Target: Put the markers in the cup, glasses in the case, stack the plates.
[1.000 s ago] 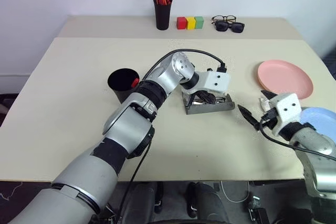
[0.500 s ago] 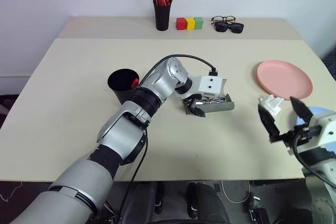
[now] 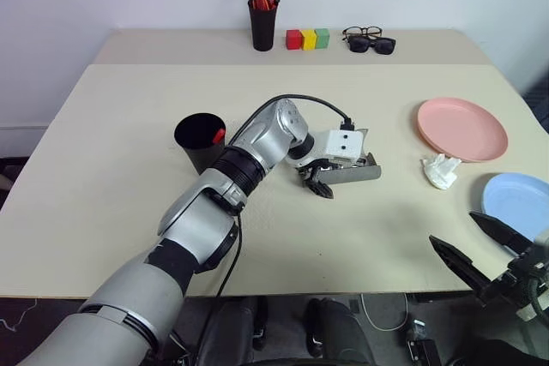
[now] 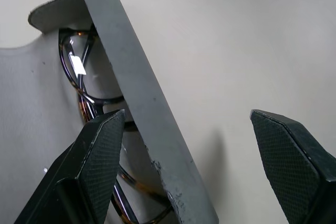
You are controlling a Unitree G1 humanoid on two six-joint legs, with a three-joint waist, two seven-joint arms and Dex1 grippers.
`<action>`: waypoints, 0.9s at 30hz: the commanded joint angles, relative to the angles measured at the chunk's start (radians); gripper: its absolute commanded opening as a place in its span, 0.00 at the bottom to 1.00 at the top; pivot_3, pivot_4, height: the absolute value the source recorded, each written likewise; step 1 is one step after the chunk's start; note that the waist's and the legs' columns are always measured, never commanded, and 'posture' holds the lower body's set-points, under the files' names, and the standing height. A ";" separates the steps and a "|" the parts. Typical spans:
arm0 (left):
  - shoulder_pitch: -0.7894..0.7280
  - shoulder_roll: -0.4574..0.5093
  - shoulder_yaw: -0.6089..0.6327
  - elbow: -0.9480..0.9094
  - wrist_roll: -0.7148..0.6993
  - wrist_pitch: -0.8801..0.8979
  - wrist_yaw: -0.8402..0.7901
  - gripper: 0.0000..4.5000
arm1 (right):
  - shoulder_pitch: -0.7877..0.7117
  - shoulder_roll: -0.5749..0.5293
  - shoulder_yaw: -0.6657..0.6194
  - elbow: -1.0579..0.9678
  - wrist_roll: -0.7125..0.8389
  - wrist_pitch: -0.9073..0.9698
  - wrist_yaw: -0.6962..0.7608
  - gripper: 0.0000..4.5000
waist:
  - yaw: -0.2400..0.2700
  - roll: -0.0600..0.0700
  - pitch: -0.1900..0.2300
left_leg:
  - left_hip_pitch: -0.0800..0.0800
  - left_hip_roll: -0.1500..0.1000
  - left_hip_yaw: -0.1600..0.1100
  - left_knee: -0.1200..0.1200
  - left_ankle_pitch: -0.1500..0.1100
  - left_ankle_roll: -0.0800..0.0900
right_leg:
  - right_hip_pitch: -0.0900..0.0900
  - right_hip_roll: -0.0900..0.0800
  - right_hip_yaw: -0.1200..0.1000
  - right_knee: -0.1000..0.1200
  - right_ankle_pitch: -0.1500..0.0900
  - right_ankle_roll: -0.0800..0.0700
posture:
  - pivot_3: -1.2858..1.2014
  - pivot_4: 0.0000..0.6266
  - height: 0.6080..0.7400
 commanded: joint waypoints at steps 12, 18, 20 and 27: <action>0.030 0.017 -0.046 0.029 -0.002 -0.014 0.006 0.23 | -0.020 -0.015 -0.018 -0.027 -0.009 -0.008 -0.009 1.00 | 0.000 0.000 0.000 | 0.000 0.000 0.000 0.000 0.000 0.000 | 0.000 -0.001 0.000 0.000 0.000 0.000 | 0.52 0.24 1.00; 0.103 0.089 -0.077 -0.117 -0.009 -0.025 -0.079 0.23 | -0.039 -0.015 0.003 -0.017 -0.044 -0.013 -0.013 1.00 | -0.004 0.001 -0.001 | 0.000 0.000 0.000 -0.001 0.000 -0.001 | 0.000 -0.001 0.000 -0.001 0.000 -0.001 | 0.52 0.24 1.00; 0.133 0.122 -0.085 -0.190 -0.016 -0.009 -0.113 0.23 | -0.047 -0.014 0.011 -0.015 -0.055 -0.015 -0.014 1.00 | -0.005 0.003 -0.002 | 0.000 0.000 0.000 -0.001 0.000 -0.001 | 0.000 -0.001 0.001 -0.001 0.000 -0.001 | 0.52 0.24 1.00; 0.230 0.242 -0.092 -0.455 -0.050 0.095 -0.186 0.23 | -0.071 -0.016 0.035 0.002 -0.080 -0.015 -0.008 1.00 | -0.003 0.005 -0.003 | 0.000 0.000 0.000 -0.001 -0.001 -0.001 | 0.000 -0.001 0.001 -0.001 -0.001 -0.001 | 0.52 0.24 1.00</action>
